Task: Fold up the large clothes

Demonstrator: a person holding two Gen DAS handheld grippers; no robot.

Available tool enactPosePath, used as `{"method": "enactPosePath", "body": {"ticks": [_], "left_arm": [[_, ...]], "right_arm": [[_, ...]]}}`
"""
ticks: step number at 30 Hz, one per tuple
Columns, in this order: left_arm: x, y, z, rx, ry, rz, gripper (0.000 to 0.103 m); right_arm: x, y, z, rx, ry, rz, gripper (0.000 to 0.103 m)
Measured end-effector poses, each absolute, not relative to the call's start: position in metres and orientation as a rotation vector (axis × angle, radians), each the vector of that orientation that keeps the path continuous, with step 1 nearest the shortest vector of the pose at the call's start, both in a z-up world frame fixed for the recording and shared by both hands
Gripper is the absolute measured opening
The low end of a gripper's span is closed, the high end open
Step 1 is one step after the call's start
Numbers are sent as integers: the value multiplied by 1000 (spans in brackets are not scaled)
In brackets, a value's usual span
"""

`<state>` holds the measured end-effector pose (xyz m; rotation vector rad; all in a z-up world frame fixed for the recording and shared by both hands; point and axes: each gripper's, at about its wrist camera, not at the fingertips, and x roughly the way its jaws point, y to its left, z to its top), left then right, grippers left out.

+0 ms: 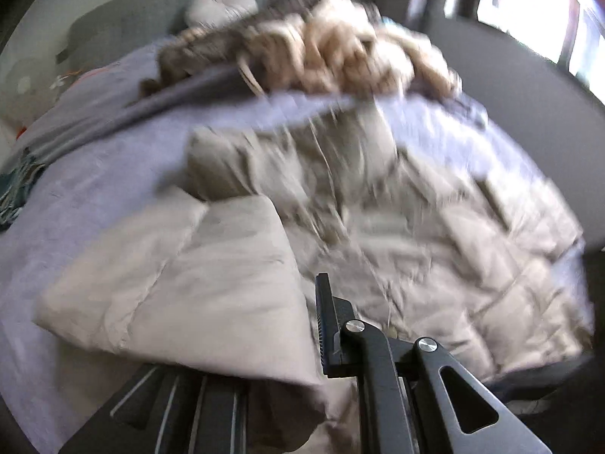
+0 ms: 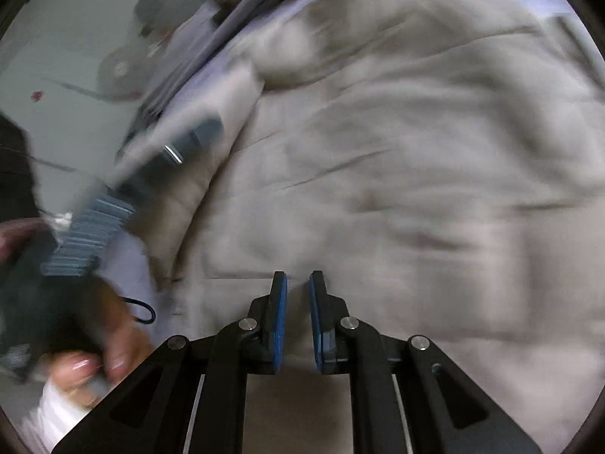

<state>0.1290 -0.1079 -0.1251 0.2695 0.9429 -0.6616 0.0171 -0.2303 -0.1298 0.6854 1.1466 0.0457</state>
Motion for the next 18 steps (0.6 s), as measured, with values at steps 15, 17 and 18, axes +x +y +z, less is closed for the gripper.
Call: {"method": "enactPosePath", "body": {"ticks": [15, 17, 18], "left_arm": [[102, -22, -100, 209, 927, -515, 97], [113, 19, -95, 121, 953, -452, 97], [123, 43, -95, 65, 979, -415, 97]], "right_arm": [[12, -274, -87, 485, 1134, -40, 33], [26, -253, -75, 406, 1116, -9, 76], [35, -242, -71, 367, 1100, 9, 79]]}}
